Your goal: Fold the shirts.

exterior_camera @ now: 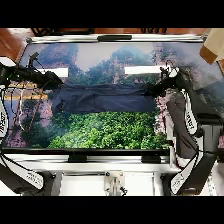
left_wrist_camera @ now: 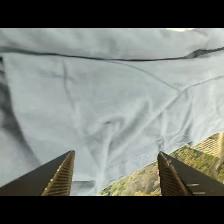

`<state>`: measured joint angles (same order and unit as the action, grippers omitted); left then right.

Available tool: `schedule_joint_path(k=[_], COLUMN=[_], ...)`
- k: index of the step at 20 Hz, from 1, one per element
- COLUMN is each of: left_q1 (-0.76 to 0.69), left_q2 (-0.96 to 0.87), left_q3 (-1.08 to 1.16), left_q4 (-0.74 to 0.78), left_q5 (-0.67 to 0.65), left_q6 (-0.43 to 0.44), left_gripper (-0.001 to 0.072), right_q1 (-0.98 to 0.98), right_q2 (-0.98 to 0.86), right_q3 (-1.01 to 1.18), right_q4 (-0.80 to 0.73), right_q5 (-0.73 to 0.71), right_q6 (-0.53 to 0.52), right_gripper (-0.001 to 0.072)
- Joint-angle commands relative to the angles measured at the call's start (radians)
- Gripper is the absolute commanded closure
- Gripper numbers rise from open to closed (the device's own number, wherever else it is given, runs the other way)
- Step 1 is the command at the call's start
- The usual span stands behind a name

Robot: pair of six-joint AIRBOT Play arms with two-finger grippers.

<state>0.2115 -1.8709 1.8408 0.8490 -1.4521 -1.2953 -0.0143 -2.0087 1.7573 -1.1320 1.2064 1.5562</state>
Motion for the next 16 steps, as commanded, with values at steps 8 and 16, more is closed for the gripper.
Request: schedule_joint_path(k=[8,16], left_q1=[-0.051,-0.245], left_q2=[0.014,0.040], left_q3=[0.001,-0.068], left_q4=[-0.069,-0.216], left_q5=[-0.034,-0.016], left_q6=[0.004,0.019], left_gripper=[0.0611,0.0619], right_q1=[0.029,0.126], right_q2=[0.299,0.551], right_q3=[0.002,0.001], right_q4=[0.009,0.007], right_q5=[0.056,0.183], right_q6=[0.009,0.123], right_gripper=[0.0635,0.0634])
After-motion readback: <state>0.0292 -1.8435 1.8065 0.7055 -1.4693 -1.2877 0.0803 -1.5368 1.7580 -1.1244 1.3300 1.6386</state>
